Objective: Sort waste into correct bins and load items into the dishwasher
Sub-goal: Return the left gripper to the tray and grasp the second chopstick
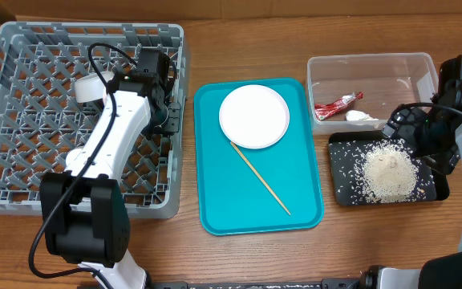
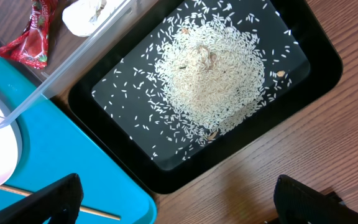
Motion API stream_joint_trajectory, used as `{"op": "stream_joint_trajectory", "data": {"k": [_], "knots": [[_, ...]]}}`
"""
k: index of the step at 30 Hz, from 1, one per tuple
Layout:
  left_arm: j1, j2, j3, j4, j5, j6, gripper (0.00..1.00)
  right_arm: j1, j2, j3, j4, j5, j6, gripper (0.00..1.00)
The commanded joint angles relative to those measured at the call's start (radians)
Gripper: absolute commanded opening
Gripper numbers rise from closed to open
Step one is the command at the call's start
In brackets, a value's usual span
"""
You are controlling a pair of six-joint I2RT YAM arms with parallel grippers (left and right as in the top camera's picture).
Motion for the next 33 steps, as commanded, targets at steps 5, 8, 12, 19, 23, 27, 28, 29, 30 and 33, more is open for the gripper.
{"op": "stream_joint_trajectory", "data": {"k": [5,8,12,19,23,27,28,29,30,33], "knots": [[0.001,-0.009,0.028,-0.006,-0.002,-0.011,0.27,-0.003,-0.006,0.012,0.002,0.009,-0.007,1.0],[0.0,-0.039,0.097,-0.055,0.004,-0.011,0.27,-0.003,-0.006,0.012,0.002,0.009,-0.008,1.0],[-0.015,-0.069,0.177,-0.092,0.201,-0.011,0.33,-0.003,-0.007,0.012,0.002,0.009,-0.007,1.0],[-0.135,-0.071,0.175,-0.089,0.409,-0.266,0.41,-0.003,-0.006,0.012,0.002,0.009,-0.008,1.0],[-0.257,-0.059,0.11,-0.067,0.397,-0.495,0.48,-0.003,-0.006,0.012,0.002,0.009,-0.008,1.0],[-0.374,-0.035,0.047,-0.034,0.29,-0.691,0.52,-0.003,-0.006,0.012,0.002,0.009,-0.008,1.0],[-0.395,-0.028,0.037,-0.029,0.268,-0.724,0.5,-0.003,-0.007,0.012,0.002,0.009,-0.008,1.0],[-0.443,-0.011,0.016,-0.017,0.216,-0.786,0.49,-0.003,-0.007,0.012,0.002,0.009,-0.008,1.0],[-0.465,-0.002,0.008,-0.006,0.194,-0.806,0.49,-0.003,-0.006,0.012,0.002,0.009,-0.008,1.0],[-0.518,0.029,-0.01,0.023,0.136,-0.828,0.49,-0.003,-0.007,0.012,0.002,0.009,-0.008,1.0]]}}
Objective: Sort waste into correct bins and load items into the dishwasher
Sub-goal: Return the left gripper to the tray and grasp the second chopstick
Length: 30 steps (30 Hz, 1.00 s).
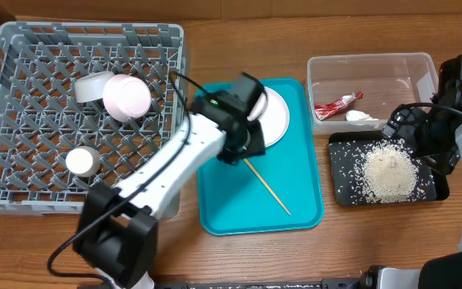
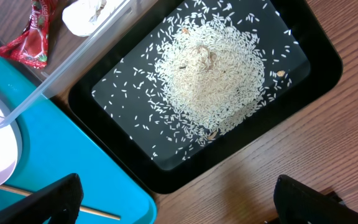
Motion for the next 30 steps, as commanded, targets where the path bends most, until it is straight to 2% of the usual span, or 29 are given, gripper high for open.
{"op": "stream_joint_trajectory", "data": {"k": [1,7,17,19,22,24,30], "knots": [[-0.062,0.053,-0.026,0.02,-0.122,-0.134,0.49,-0.003,-0.007,0.012,0.002,0.009,-0.007,1.0],[-0.112,0.135,-0.027,0.038,-0.148,-0.183,0.48,-0.003,-0.007,0.012,0.002,0.009,-0.007,1.0],[-0.116,0.267,-0.027,0.034,-0.088,-0.217,0.47,-0.003,-0.007,0.012,0.002,0.01,-0.022,1.0],[-0.116,0.291,-0.027,0.029,-0.082,-0.216,0.36,-0.003,-0.007,0.012,0.002,0.01,-0.022,1.0],[-0.115,0.296,-0.027,0.023,-0.069,-0.216,0.12,-0.003,-0.007,0.012,0.002,0.01,-0.022,1.0],[-0.114,0.295,-0.026,0.023,-0.065,-0.216,0.04,-0.003,-0.007,0.012,0.002,0.009,-0.022,1.0],[-0.097,0.286,-0.026,-0.02,-0.036,-0.217,0.04,-0.003,-0.006,0.012,0.002,0.01,-0.022,1.0]]}}
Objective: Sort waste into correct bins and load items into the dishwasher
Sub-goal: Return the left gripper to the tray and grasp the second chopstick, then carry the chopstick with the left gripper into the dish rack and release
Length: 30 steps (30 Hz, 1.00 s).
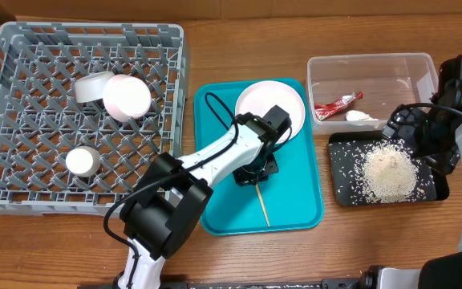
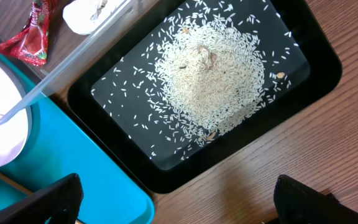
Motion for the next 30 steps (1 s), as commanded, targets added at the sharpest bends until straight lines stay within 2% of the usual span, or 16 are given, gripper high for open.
{"op": "stream_joint_trajectory", "data": {"k": [1,7,11,20,24,25,30], "knots": [[0.016,0.031,-0.012,-0.033,0.027,-0.008,0.04,-0.003,-0.006,0.012,0.002,0.009,-0.004,1.0],[0.052,-0.049,-0.012,-0.045,0.005,-0.013,0.04,-0.003,-0.007,0.012,0.001,0.008,-0.008,1.0],[0.082,-0.141,-0.011,-0.044,-0.068,0.068,0.04,-0.003,-0.006,0.012,0.002,0.009,-0.008,1.0],[0.284,-0.407,-0.008,-0.038,-0.138,0.505,0.04,-0.003,-0.006,0.012,0.003,0.009,-0.008,1.0],[0.399,-0.456,-0.003,-0.041,-0.134,0.747,0.04,-0.003,-0.006,0.012,0.003,0.009,-0.008,1.0],[0.447,-0.456,-0.003,-0.052,-0.131,0.844,0.04,-0.003,-0.006,0.012,0.003,0.009,-0.008,1.0],[0.542,-0.431,-0.003,-0.062,-0.131,0.927,0.04,-0.003,-0.006,0.012,0.002,0.008,-0.007,1.0]]}}
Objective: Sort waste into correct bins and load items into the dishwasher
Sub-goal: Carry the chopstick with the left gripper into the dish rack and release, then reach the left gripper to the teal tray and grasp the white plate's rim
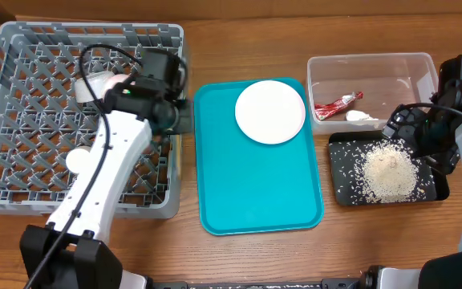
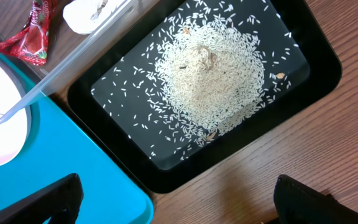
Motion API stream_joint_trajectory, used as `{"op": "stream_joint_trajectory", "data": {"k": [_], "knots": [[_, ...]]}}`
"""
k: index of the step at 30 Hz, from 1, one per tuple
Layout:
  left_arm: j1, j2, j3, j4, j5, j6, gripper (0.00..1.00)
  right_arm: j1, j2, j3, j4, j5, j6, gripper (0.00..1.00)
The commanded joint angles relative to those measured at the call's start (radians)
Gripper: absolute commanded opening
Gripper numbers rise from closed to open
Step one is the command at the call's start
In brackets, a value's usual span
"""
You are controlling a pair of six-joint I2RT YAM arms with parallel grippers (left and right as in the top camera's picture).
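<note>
My left gripper hangs over the right edge of the grey dish rack; from overhead I cannot tell how its jaws stand or whether anything is between them. No chopstick shows anywhere. A white plate lies at the top right of the teal tray. My right gripper is open and empty, just off the near edge of the black tray of rice.
A clear bin behind the rice tray holds a red wrapper and a white crumpled scrap. In the rack, a white cup and another cup are partly hidden by my left arm.
My left gripper was down on the teal tray at the chopstick below the plate; now it is over the rack's right edge and the chopstick is gone from the tray. The right arm is unmoved.
At first my left gripper was over the rack, with plate and chopstick on the tray. Then it was at the plate's left edge. Then the plate lay farther right and the gripper was at the chopstick. Now it is over the rack and the tray holds only the plate.
</note>
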Motion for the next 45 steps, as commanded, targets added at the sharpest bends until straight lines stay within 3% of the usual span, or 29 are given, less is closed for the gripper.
{"op": "stream_joint_trajectory", "data": {"k": [1,7,18,25,31,35,37,42,45], "knots": [[0.071,0.027,0.009,-0.001,-0.011,0.169,0.04,-0.003,-0.006,0.012,0.002,0.009,-0.003,1.0],[0.122,0.081,0.008,0.008,-0.01,0.228,0.04,-0.003,-0.006,0.012,0.002,0.009,-0.003,1.0],[0.121,0.197,0.008,0.055,-0.018,0.229,0.05,-0.003,-0.006,0.012,-0.002,0.009,-0.003,1.0],[0.121,0.205,0.014,0.055,-0.018,0.229,0.31,-0.003,-0.006,0.012,-0.002,0.009,-0.003,1.0],[0.112,0.183,0.106,-0.029,-0.01,0.224,0.33,-0.003,-0.006,0.012,-0.002,0.009,-0.004,1.0],[0.068,0.165,0.239,-0.063,0.096,0.234,0.42,-0.003,-0.006,0.012,0.002,0.009,-0.003,1.0],[0.034,0.163,0.271,-0.051,0.138,0.258,0.47,-0.003,-0.006,0.012,0.004,0.009,-0.003,1.0],[-0.087,0.177,0.276,0.026,0.148,0.376,0.73,-0.003,-0.006,0.012,0.006,0.009,-0.003,1.0],[-0.157,0.201,0.274,0.056,0.148,0.44,0.79,-0.003,-0.006,0.012,0.005,0.009,-0.003,1.0]]}}
